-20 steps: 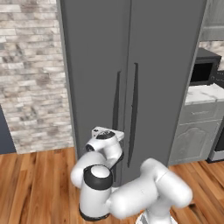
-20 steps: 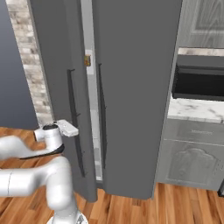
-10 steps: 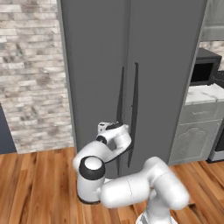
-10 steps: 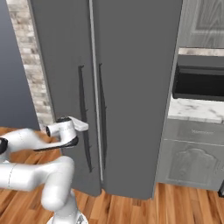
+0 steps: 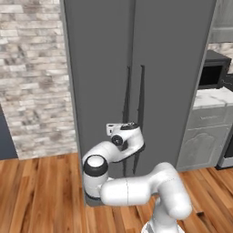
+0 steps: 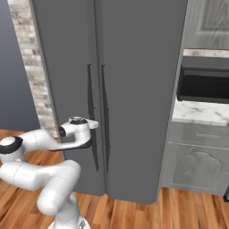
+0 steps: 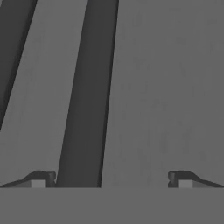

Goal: There's a chicken drumstick in the fridge that needs to be moved to the freezer for freezing. Pick up the chicken drumstick from the fridge, place it on any shelf in the freezer, and close the fridge and freezer doors when done.

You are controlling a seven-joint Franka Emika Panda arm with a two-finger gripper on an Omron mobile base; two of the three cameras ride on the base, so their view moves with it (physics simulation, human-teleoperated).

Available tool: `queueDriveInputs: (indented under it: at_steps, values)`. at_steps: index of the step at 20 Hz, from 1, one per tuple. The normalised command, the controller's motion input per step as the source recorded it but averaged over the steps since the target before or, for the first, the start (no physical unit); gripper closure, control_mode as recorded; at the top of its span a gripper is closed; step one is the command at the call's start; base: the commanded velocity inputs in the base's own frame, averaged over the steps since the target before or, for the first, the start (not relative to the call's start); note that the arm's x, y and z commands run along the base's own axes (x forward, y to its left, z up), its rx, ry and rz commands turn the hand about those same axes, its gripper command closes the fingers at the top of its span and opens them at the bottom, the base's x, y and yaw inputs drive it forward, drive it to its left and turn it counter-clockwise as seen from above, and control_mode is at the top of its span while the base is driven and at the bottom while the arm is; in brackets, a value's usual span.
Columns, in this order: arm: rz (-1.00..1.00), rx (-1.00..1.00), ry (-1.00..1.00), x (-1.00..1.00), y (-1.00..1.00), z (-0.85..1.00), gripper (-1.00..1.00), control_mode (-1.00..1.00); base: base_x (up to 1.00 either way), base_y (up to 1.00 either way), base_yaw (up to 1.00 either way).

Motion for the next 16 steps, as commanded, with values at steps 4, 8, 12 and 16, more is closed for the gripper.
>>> queueDriveInputs:
  at_steps: [4,8,12,16]
  values:
    - [0.03,0.00,0.00,0.53,-0.10,0.00,-1.00,-1.00,0.00,0.00,0.00]
    - [0.00,0.00,0.02,0.51,-0.01,0.00,-1.00,-1.00,0.00,0.00,0.00]
    - [0.00,0.00,0.04,0.47,0.00,0.00,-1.00,-1.00,0.00,0.00,0.00]
    - [0.00,0.00,0.03,0.19,0.00,0.00,-1.00,-1.00,0.00,0.00,0.00]
